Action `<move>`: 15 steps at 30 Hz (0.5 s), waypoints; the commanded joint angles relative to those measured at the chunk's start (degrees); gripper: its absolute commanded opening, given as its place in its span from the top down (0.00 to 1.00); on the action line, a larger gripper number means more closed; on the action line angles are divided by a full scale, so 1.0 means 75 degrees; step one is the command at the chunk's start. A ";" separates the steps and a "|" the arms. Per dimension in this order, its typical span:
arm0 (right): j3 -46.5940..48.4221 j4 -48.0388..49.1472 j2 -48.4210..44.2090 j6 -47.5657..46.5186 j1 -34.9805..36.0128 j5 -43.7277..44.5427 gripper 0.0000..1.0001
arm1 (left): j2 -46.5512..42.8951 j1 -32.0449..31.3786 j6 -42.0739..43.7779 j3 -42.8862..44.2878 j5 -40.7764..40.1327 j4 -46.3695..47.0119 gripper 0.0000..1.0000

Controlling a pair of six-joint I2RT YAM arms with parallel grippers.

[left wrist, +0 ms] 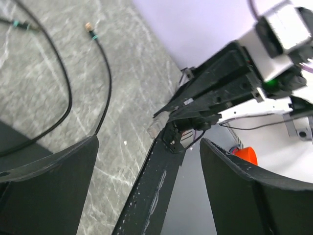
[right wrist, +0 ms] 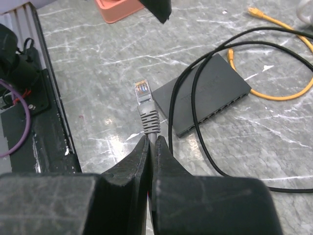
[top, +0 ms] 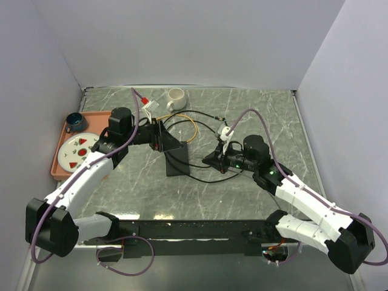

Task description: Insert the plug into the switch port

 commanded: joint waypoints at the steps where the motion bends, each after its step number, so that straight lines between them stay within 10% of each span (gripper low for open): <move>1: -0.0151 0.0668 -0.0413 0.0129 0.0034 -0.0381 1.00 | -0.0457 -0.0060 0.0138 -0.0087 0.0898 0.0825 0.11; 10: 0.0001 0.0692 -0.0765 0.0082 -0.0001 -0.1624 1.00 | -0.0785 -0.0411 0.0441 -0.0286 0.0936 0.0874 0.12; 15: 0.0258 0.0622 -0.0531 0.0269 -0.0130 -0.2150 1.00 | -0.1264 -0.1442 0.1638 0.0007 -0.1032 -0.0042 0.13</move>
